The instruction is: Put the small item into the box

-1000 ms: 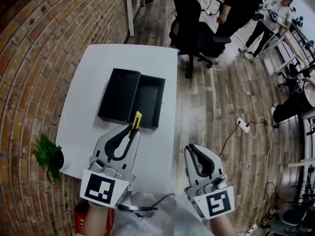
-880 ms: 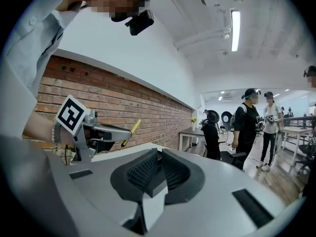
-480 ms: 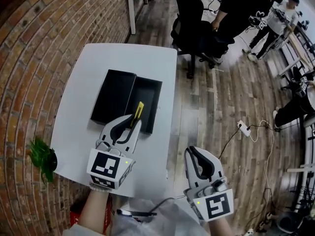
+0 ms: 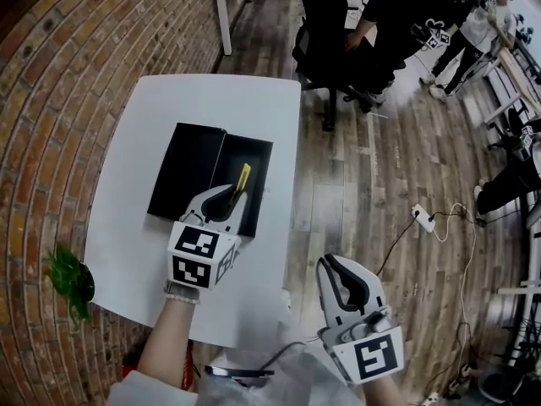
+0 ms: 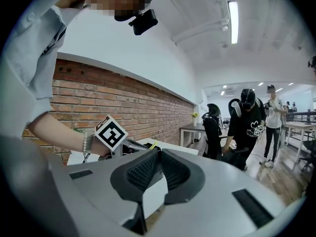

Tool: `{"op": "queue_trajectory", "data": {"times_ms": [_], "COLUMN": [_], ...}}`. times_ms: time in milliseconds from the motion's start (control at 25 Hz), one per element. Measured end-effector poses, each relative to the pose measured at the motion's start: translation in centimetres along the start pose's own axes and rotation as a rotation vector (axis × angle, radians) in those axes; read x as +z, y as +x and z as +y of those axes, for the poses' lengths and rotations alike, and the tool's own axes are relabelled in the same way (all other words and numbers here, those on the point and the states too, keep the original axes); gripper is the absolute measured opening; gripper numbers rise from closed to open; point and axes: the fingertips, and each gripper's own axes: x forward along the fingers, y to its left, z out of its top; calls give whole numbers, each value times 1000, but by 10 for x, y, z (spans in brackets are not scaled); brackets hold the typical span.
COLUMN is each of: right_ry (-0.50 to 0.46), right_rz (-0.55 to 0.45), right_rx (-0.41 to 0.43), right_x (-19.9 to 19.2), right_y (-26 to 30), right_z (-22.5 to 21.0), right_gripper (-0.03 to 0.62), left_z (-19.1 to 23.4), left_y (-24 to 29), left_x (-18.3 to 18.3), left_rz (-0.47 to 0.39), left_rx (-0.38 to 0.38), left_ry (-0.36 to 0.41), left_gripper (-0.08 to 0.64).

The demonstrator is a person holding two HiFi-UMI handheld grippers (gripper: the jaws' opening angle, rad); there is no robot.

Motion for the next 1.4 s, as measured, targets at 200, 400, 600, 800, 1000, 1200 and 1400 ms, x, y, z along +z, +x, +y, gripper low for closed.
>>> {"op": "queue_trajectory", "data": {"times_ms": [200,400,600,800,1000,1200,1400], "right_ry": [8,27,47,57,58,77,57], "right_rz": [49,41,18,32,46,17,50], "right_rx": [-5,11,9,6,-5,-35,-10], "right_x": [-12,-15,-15,-20,-23,-21,-23], "right_y": [4,10,12,10,8,7,7], "right_z": [-12,-22,-28,-35,-42,-48,-45], "right_gripper": [55,55,55,55,55,55,55], "left_z": [13,19,24,30,34,27,23], "left_y": [34,64,83,102,115,118,122], "left_x": [-22,-42,-55,-69,-85,-91,-92], "left_rz": [148,265,365,472,553,580,578], "left_rx": [45,52,64,95,105,81,42], "left_ry": [5,-20,-73,-52,-51,-109,-156], "left_gripper": [74,74,74,74,74,74,74]}}
